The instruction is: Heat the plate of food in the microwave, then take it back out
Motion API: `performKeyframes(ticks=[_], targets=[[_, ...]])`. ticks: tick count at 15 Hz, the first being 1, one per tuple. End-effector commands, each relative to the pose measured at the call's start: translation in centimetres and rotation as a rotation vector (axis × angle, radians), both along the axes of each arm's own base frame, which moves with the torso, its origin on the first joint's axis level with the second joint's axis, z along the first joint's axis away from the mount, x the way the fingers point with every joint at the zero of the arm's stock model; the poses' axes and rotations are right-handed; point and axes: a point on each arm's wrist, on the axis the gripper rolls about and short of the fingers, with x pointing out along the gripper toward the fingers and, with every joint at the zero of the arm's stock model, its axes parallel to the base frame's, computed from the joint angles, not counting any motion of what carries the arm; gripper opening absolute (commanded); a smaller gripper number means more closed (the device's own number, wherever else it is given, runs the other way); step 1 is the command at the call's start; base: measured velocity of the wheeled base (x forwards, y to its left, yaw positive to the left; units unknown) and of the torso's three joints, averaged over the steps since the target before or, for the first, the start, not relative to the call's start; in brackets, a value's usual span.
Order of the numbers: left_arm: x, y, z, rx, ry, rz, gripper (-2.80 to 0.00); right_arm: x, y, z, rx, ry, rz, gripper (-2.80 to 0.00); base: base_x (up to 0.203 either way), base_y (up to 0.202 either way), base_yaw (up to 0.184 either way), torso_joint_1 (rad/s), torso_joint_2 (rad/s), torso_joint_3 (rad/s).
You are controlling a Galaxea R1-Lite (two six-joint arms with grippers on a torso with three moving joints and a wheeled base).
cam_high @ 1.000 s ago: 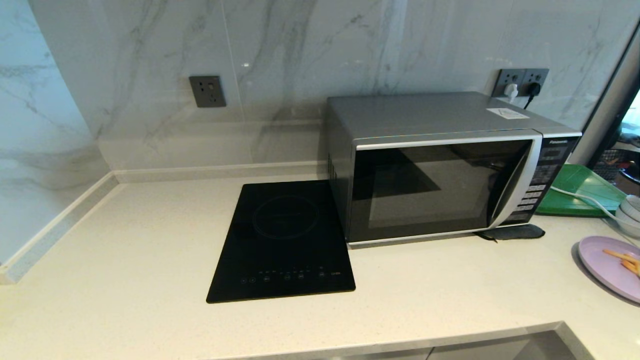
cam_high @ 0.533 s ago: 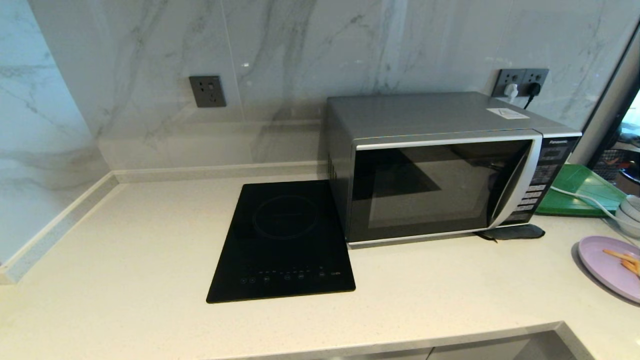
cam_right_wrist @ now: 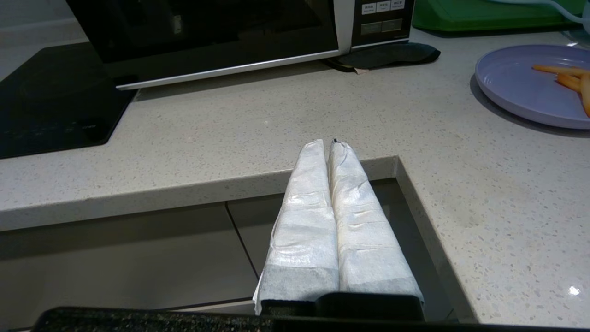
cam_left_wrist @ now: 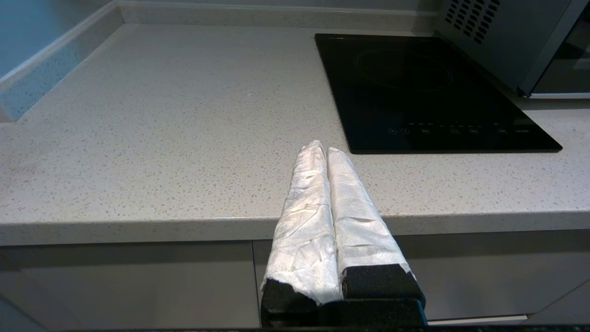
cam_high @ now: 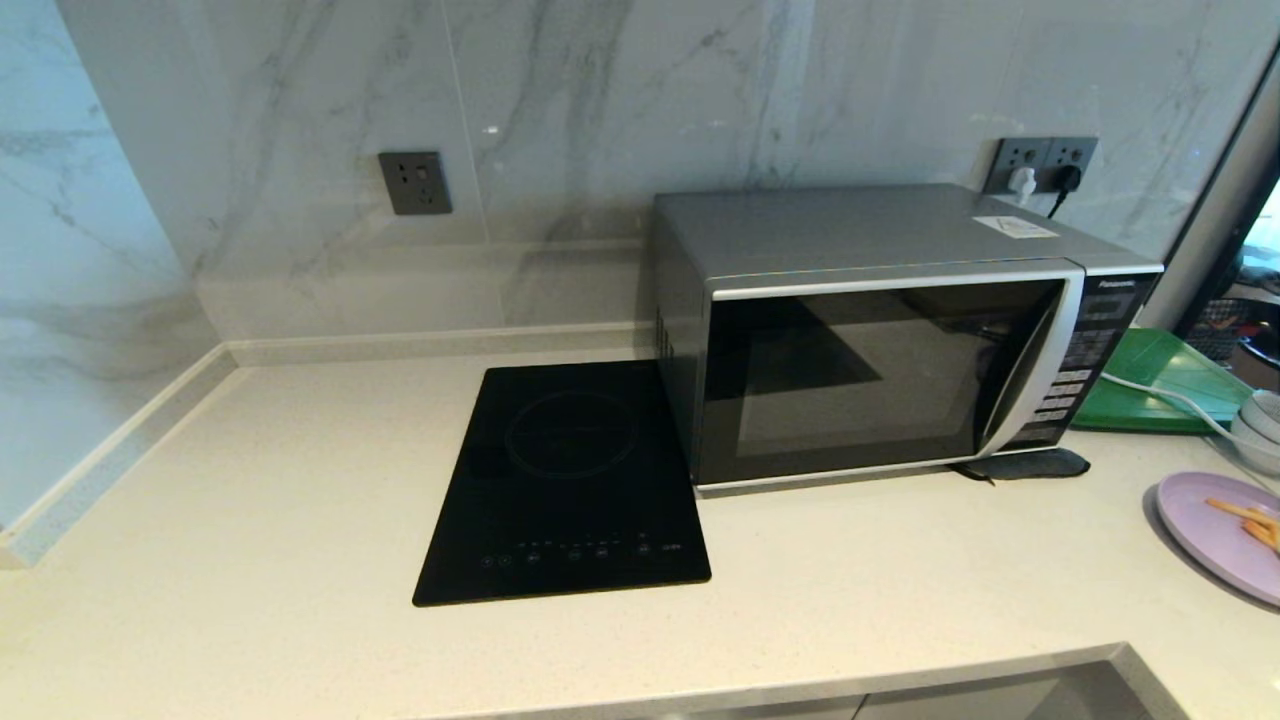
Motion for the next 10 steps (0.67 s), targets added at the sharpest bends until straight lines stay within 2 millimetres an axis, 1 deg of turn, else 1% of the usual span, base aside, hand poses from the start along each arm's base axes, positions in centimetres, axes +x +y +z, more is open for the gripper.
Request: performKeyframes(ticks=[1,10], targets=[[0.01,0.0,0.0,-0.001,0.0,0.001,-2.8,0.02,0.0,-0.04,0.0,0.003,0.0,-2.8,0.0,0.0,0.0,0.0,0.0,0.0],[0.01,0.0,0.0,-0.001,0.0,0.001,-2.8,0.02,0.0,-0.04,0.0,0.003,0.0,-2.8,0.0,0.0,0.0,0.0,0.0,0.0]])
